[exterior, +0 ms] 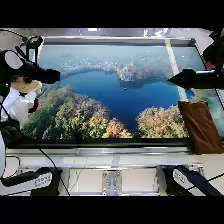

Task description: Fold the shirts.

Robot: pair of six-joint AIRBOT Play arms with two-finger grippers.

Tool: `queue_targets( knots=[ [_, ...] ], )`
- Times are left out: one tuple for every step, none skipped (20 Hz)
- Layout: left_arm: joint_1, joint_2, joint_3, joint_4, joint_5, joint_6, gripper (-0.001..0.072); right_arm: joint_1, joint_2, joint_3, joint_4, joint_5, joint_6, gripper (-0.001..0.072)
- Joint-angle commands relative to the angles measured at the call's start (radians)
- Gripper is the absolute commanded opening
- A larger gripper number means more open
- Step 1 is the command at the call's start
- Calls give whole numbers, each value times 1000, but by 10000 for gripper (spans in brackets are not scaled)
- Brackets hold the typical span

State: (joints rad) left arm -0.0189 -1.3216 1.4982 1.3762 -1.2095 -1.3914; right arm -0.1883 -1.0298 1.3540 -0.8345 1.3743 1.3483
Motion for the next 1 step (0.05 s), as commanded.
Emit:
queue_targets(
  knots=[
    [0, 0, 0, 0, -1, 0, 16, 92, 0, 2, -34, -31, -5, 15]
  ],
)
